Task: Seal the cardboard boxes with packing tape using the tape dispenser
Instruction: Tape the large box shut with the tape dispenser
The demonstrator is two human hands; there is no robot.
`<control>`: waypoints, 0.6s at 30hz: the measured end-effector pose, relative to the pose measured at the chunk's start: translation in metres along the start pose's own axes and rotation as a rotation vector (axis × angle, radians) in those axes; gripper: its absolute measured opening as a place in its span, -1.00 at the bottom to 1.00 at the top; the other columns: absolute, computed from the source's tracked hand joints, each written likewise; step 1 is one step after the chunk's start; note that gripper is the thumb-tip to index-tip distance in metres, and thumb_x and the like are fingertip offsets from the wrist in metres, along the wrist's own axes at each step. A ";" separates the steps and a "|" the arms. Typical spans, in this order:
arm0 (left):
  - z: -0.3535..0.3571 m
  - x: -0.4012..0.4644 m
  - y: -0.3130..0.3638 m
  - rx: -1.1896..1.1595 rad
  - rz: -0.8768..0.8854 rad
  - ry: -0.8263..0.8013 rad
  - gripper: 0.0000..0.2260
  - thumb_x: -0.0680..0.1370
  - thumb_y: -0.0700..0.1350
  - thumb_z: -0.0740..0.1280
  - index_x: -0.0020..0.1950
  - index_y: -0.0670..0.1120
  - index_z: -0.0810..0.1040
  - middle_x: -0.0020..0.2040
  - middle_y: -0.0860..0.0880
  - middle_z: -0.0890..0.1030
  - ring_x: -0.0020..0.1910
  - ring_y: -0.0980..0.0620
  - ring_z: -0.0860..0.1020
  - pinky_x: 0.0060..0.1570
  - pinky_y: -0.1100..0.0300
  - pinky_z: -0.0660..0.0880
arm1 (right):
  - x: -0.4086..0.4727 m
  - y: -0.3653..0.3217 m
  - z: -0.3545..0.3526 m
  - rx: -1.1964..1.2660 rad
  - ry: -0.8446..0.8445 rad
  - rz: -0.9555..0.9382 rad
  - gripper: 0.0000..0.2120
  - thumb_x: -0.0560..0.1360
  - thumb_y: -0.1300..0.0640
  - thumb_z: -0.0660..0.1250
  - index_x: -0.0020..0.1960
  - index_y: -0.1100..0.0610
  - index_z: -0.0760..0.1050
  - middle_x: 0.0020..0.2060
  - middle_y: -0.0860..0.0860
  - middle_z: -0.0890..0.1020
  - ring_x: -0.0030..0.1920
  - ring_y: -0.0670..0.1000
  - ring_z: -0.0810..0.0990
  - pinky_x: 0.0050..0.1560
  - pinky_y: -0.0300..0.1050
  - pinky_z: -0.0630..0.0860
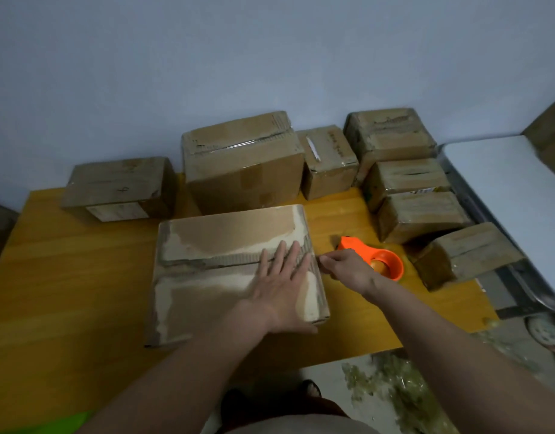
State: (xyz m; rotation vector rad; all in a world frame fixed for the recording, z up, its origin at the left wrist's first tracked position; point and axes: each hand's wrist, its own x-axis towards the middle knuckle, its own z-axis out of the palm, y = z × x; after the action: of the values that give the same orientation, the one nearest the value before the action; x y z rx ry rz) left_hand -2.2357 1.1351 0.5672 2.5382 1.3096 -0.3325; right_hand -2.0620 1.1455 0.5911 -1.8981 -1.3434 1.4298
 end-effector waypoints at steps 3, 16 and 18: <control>0.008 0.018 0.011 0.006 -0.106 0.136 0.06 0.24 0.63 -0.01 0.50 0.11 -0.41 0.53 -0.01 -0.40 0.46 -0.14 -0.47 0.36 -0.30 -0.38 | 0.010 0.024 -0.024 -0.203 0.184 0.007 -0.69 0.61 0.10 0.20 0.09 0.33 0.57 0.06 0.26 0.63 0.12 0.24 0.56 0.06 0.01 0.42; 0.001 0.040 0.008 0.019 -0.327 0.109 -0.06 0.25 0.61 -0.13 0.46 0.22 -0.43 0.51 -0.05 -0.41 0.46 -0.30 -0.39 0.32 -0.45 -0.29 | 0.031 0.105 -0.047 -0.729 0.199 0.250 -0.53 0.51 -0.05 0.34 0.27 0.24 0.40 0.23 0.19 0.53 0.26 0.18 0.48 0.26 -0.03 0.35; 0.001 0.038 0.011 0.036 -0.325 0.103 -0.11 0.28 0.59 -0.20 0.46 0.22 -0.43 0.51 -0.06 -0.43 0.46 -0.31 -0.39 0.32 -0.44 -0.33 | 0.030 0.108 -0.044 -0.650 0.177 0.249 -0.57 0.51 0.03 0.35 0.26 0.25 0.41 0.23 0.19 0.53 0.27 0.18 0.47 0.22 -0.04 0.37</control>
State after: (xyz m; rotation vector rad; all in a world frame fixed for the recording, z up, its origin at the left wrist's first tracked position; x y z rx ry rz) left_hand -2.2052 1.1575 0.5550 2.3940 1.7752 -0.2934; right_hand -1.9739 1.1325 0.5101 -2.6070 -1.6619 0.9477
